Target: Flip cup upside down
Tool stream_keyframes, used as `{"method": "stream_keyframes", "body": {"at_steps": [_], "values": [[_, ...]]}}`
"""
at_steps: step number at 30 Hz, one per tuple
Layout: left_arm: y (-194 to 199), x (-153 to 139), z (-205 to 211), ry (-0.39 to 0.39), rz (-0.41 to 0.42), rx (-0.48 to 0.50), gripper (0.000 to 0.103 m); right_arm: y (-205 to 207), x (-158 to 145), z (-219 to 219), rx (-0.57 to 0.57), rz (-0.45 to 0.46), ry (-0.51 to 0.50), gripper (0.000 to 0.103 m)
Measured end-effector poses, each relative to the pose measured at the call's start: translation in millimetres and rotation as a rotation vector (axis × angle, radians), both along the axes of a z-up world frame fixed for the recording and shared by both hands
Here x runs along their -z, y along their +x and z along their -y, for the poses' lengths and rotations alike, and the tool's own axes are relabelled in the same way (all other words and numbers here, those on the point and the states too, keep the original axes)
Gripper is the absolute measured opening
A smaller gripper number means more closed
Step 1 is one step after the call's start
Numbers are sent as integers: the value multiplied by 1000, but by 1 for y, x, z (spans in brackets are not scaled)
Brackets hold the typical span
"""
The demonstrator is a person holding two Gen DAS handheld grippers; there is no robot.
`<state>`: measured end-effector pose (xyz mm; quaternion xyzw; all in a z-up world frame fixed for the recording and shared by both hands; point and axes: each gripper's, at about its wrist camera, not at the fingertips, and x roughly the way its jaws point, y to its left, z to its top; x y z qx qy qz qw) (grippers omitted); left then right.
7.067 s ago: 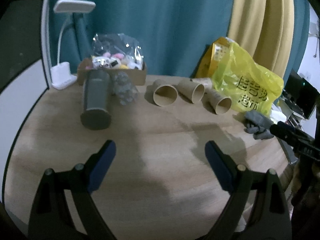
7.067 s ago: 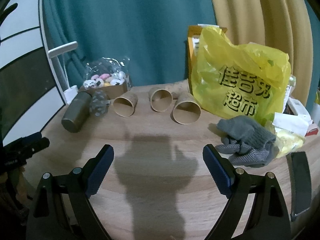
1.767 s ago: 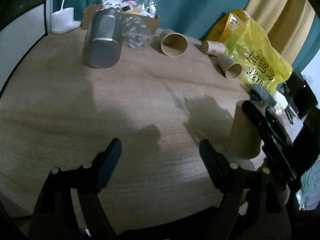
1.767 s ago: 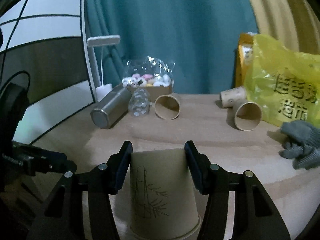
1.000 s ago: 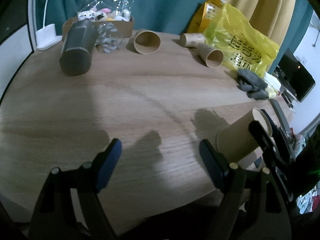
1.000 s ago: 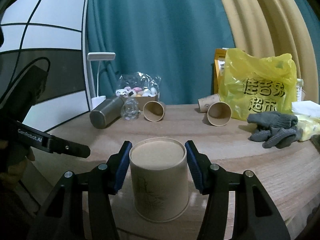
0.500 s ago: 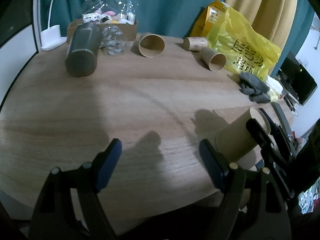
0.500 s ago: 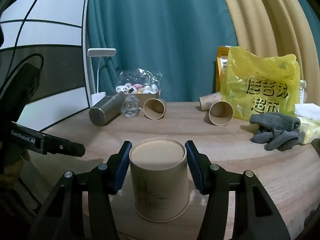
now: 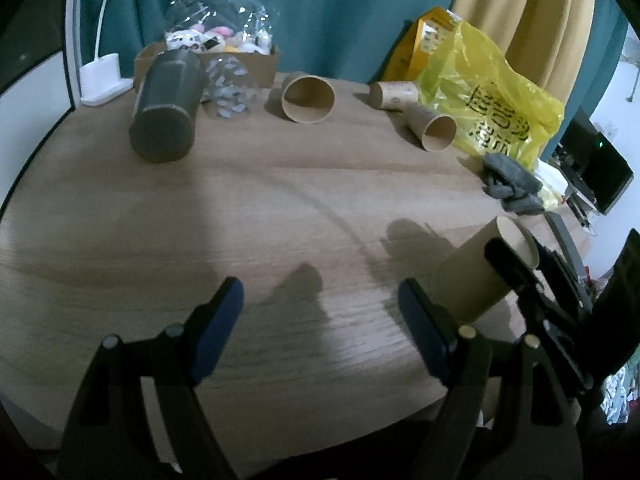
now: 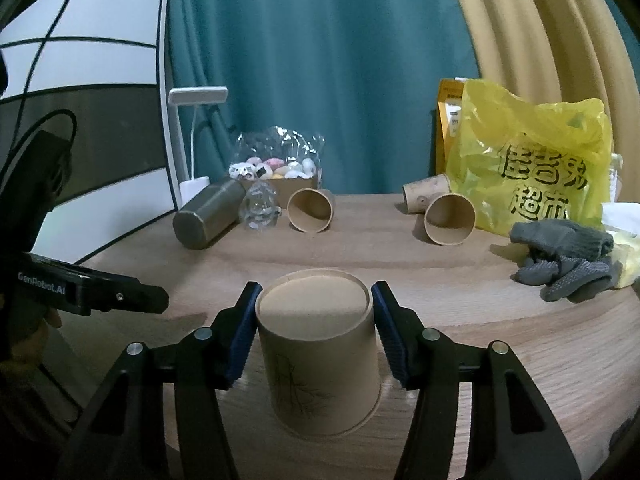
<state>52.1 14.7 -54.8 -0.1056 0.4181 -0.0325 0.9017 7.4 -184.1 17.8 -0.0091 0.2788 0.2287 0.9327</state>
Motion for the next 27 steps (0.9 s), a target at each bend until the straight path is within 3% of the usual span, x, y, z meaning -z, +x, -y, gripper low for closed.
{"method": "stream_keyframes", "body": {"at_steps": [2,3,11,16,21,27], "values": [[-1,-1,2,7,17,3,81,2,1,-1,10,-21,-4,83],[-2,-2,3,13,28,3,81,2,-1,-1,17,-30,-2,85],[-16,-25,18,30,143,6,81,-5,-28,2,59,-31,-47,86],[-31,-49,30,37,210,18,81,-11,-62,5,86,-41,-71,86],[-44,-70,37,45,265,24,81,-24,-91,10,102,27,-82,86],[-64,-93,37,42,316,8,83,-34,-112,12,115,43,-79,86]]}}
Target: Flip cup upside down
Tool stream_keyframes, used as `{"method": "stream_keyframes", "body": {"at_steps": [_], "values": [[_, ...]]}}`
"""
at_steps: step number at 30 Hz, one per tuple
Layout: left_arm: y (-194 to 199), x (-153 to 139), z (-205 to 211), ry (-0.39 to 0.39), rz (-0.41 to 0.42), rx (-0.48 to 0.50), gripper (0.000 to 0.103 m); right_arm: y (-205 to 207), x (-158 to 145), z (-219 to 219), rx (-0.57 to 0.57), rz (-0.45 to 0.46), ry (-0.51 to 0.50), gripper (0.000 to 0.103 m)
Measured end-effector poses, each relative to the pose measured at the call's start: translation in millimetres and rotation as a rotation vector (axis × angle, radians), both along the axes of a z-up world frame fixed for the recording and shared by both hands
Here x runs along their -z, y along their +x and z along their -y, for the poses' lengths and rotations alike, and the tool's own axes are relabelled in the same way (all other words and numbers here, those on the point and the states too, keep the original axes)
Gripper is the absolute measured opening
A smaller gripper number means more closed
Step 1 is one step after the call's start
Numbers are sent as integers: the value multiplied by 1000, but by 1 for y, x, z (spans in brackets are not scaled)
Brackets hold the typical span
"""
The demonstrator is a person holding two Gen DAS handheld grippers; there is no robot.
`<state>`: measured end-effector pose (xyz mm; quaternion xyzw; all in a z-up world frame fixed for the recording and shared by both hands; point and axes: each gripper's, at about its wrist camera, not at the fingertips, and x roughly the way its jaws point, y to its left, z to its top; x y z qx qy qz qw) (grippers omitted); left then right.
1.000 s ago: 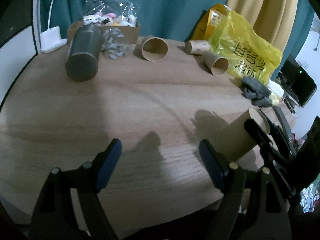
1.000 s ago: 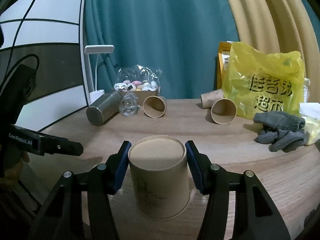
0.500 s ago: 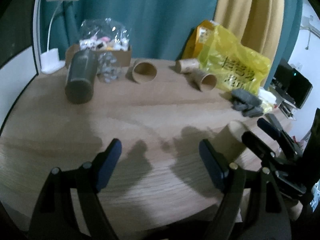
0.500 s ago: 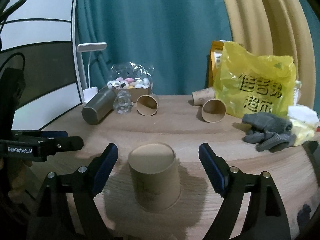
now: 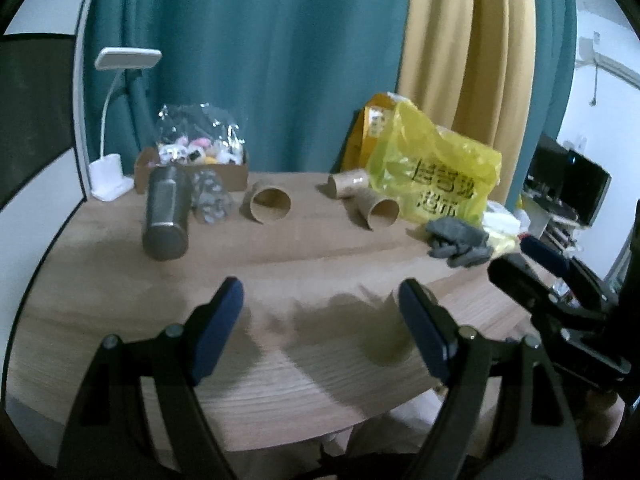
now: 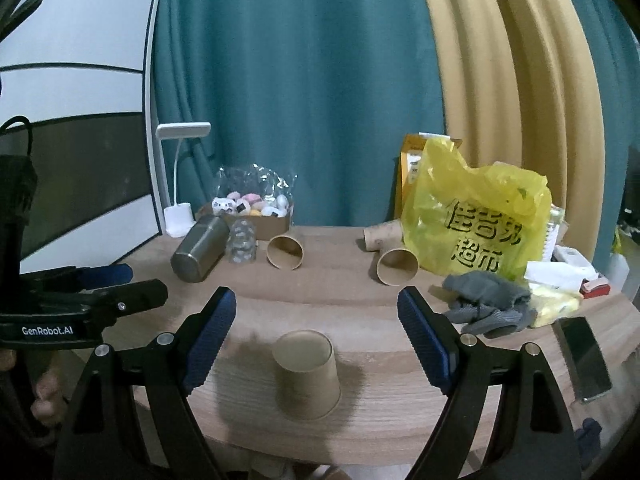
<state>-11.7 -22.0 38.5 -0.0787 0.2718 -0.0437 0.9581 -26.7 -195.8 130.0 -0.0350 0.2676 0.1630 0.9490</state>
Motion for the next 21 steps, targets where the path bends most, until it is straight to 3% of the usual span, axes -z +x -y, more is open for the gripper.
{"method": "stream_keyframes", "body": {"at_steps": [1,3,11,21], "values": [[-1,-2,-1,-7,2,-1,90,-2,-3,0,4,-3,0,86],[-6,-7,-3,-13,16,-3,93,-4,-9,1,7,-7,10,86],[-23,-28,-3,7,80,-30,93,-12,-25,1,3,3,17,86],[-30,-32,-3,36,87,-50,93,-17,-27,0,5,7,10,86]]}}
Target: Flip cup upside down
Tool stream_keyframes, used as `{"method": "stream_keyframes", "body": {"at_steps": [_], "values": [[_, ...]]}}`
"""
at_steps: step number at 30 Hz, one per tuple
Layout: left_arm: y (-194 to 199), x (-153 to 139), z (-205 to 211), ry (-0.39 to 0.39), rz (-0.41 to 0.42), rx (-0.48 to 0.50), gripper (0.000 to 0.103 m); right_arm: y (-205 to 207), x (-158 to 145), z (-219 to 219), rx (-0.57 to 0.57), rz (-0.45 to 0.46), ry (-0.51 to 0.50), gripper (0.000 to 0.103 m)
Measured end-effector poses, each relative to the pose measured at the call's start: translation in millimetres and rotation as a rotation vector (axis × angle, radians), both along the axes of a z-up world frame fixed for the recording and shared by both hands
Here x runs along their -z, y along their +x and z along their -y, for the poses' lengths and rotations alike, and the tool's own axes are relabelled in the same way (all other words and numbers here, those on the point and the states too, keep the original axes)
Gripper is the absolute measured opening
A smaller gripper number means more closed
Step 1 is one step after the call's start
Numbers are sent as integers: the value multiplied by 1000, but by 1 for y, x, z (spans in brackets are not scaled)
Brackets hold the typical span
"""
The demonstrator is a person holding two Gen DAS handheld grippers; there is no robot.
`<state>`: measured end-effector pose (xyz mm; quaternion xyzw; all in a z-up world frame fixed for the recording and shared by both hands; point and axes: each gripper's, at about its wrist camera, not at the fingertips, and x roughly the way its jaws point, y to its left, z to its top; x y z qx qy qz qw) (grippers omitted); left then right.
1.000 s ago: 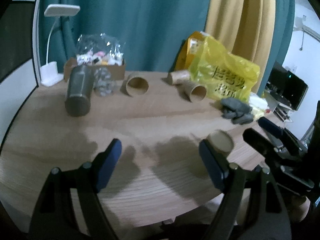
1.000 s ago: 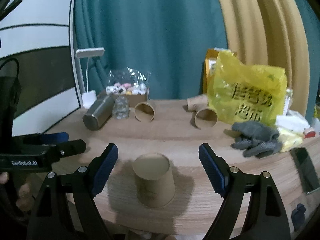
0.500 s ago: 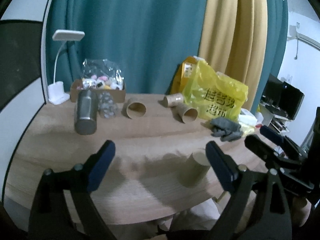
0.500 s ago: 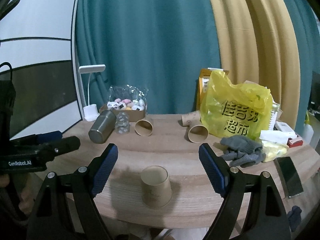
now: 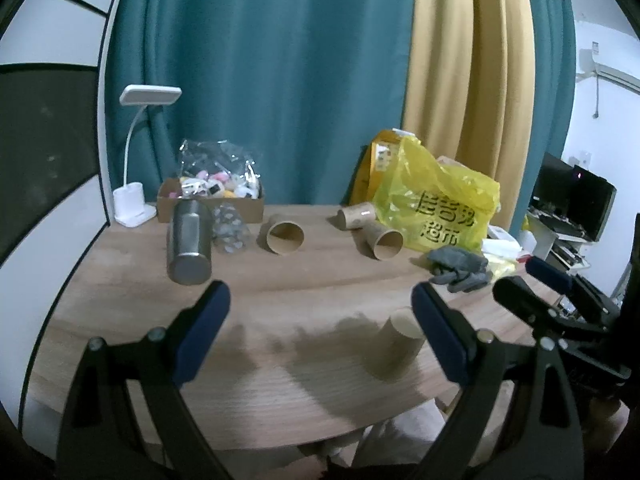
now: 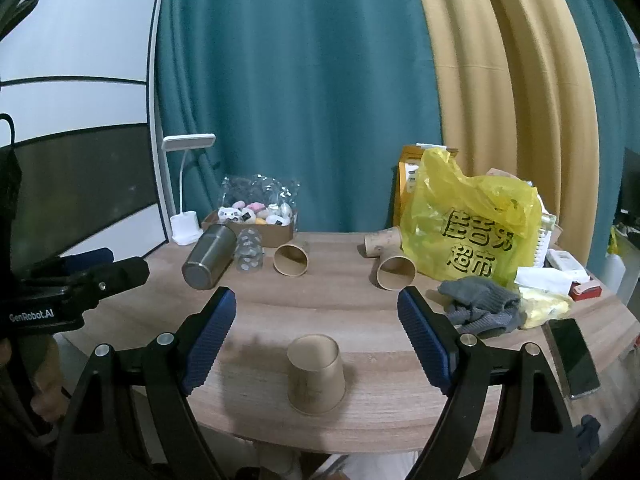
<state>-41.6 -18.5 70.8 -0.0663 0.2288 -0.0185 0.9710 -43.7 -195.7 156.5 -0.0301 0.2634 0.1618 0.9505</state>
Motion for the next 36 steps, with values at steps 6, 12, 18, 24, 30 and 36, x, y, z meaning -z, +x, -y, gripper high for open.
{"method": "stream_keyframes", "body": {"at_steps": [6,12,18,24,30,36], "values": [[-2,0,1,1,4,-4,93,-2,-1,1,0,3,0,86],[-3,-1,1,5,8,-1,93,-4,-1,4,9,3,6,86],[-4,-2,0,4,9,3,93,-3,-2,6,9,4,5,86],[-4,-2,1,7,12,3,93,-3,-3,7,12,3,4,86],[-5,-3,1,7,13,5,93,-2,-4,6,15,2,5,86],[-4,-3,1,9,15,6,93,-2,-4,7,17,4,4,86]]}}
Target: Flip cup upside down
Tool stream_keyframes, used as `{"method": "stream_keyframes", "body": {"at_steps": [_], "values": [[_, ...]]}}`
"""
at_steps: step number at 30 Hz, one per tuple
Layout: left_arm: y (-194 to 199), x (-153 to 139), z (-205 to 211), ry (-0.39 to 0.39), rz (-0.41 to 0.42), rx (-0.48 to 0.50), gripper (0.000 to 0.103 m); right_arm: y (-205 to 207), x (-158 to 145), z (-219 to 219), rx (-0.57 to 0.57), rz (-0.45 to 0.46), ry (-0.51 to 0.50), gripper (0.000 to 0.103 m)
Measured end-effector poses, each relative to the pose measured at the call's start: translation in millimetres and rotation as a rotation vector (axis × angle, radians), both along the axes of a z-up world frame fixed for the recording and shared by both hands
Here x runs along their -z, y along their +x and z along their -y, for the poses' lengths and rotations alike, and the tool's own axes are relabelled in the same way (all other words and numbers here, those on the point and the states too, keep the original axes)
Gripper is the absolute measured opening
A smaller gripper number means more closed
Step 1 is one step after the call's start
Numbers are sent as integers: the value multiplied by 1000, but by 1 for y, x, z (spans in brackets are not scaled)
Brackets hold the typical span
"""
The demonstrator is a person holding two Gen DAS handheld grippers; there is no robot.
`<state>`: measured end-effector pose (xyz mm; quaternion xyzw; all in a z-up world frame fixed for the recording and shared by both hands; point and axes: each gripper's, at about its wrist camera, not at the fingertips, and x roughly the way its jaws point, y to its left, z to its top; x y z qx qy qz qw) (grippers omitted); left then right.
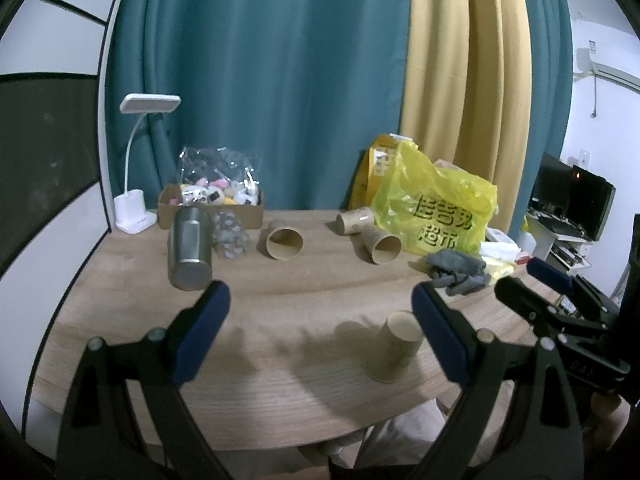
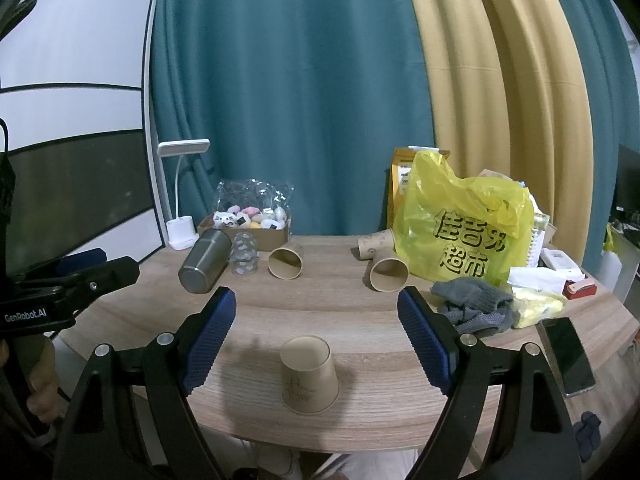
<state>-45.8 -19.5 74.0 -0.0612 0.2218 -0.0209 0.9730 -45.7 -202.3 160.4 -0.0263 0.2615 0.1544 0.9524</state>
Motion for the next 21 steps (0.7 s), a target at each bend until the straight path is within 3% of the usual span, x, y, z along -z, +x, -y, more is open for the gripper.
{"method": "stream_keyframes", "body": {"at_steps": [21], "values": [[1,-5,-3,3,3,0,93,1,-1,1,2,-1,2,86]]}}
